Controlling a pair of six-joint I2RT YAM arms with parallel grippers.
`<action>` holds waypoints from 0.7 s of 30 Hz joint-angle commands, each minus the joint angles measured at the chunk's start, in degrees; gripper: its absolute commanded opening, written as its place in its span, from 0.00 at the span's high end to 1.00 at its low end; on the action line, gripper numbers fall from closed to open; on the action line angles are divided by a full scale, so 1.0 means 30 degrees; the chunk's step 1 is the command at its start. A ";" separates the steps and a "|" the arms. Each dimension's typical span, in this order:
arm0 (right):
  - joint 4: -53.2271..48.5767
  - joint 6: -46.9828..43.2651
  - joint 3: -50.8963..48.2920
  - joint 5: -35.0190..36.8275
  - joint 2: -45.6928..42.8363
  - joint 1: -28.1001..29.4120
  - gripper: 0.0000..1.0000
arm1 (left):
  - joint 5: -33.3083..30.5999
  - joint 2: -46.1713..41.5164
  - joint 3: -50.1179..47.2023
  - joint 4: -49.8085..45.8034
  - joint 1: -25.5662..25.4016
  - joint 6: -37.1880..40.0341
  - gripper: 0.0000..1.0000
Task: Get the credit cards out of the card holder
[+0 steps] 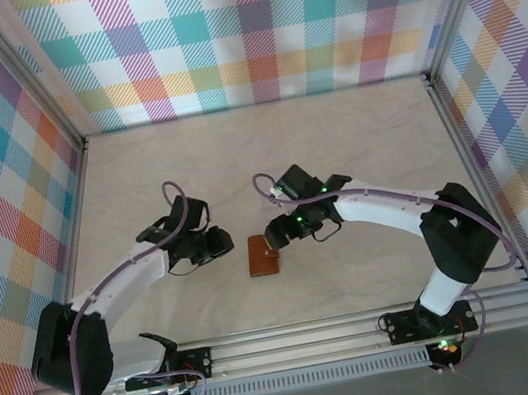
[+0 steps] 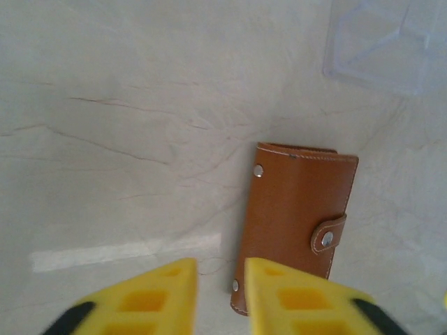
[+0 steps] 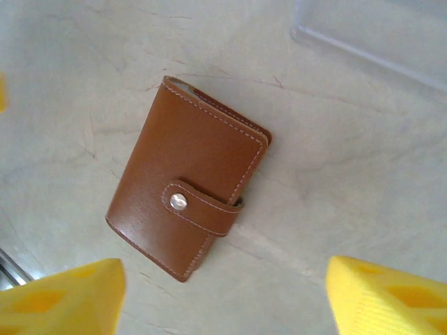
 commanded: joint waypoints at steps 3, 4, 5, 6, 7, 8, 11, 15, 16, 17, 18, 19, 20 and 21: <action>0.2241 -0.8885 -0.1374 -0.2896 -0.0574 -0.0841 0.37 | 0.2601 0.2588 0.1993 0.1771 -0.0427 -0.0190 0.90; 0.2310 -0.9935 -0.1439 -0.3051 -0.0573 -0.0856 0.38 | 0.2849 0.3194 0.2375 0.1759 -0.0458 -0.0105 0.95; 0.2299 -1.0799 -0.1453 -0.3299 -0.0551 -0.0849 0.39 | 0.3075 0.3638 0.2679 0.1744 -0.0461 0.0041 0.99; 0.2328 -1.1677 -0.1447 -0.3641 -0.0465 -0.0841 0.40 | 0.3248 0.4068 0.3079 0.1589 -0.0448 0.0197 1.00; 0.2346 -1.2411 -0.1391 -0.3881 -0.0329 -0.0850 0.41 | 0.3371 0.4465 0.3431 0.1451 -0.0461 0.0373 1.00; 0.2335 -1.3010 -0.1292 -0.4000 -0.0162 -0.0849 0.43 | 0.3595 0.4752 0.3697 0.1418 -0.0461 0.0514 1.00; 0.2260 -1.4782 -0.0997 -0.4068 0.0281 -0.0819 0.47 | 0.4182 0.5913 0.4612 0.1065 -0.0423 0.1067 1.00; 0.3014 -1.7389 -0.1384 -0.3575 0.0450 -0.0548 0.53 | 0.5109 0.7434 0.5138 0.0965 -0.0397 0.1517 1.00; 0.3110 -1.7772 -0.1389 -0.3503 0.0460 -0.0548 0.55 | 0.5386 0.7712 0.5158 0.1065 -0.0402 0.1556 1.00; 0.3161 -1.8053 -0.1361 -0.3473 0.0496 -0.0563 0.56 | 0.5555 0.7933 0.5171 0.1076 -0.0374 0.1572 1.00; 0.3182 -1.8327 -0.1281 -0.3412 0.0569 -0.0505 0.56 | 0.5684 0.8142 0.5250 0.1012 -0.0357 0.1605 1.00; 0.3161 -1.8547 -0.1201 -0.3356 0.0648 -0.0440 0.57 | 0.5703 0.8305 0.5296 0.0909 -0.0369 0.1686 1.00; 0.3147 -1.8776 -0.1126 -0.3329 0.0721 -0.0396 0.57 | 0.5676 0.8419 0.5319 0.0780 -0.0346 0.1779 1.00; 0.3182 -1.9017 -0.1046 -0.3247 0.0823 -0.0247 0.57 | 0.5569 0.8525 0.5276 0.0660 -0.0302 0.1880 1.00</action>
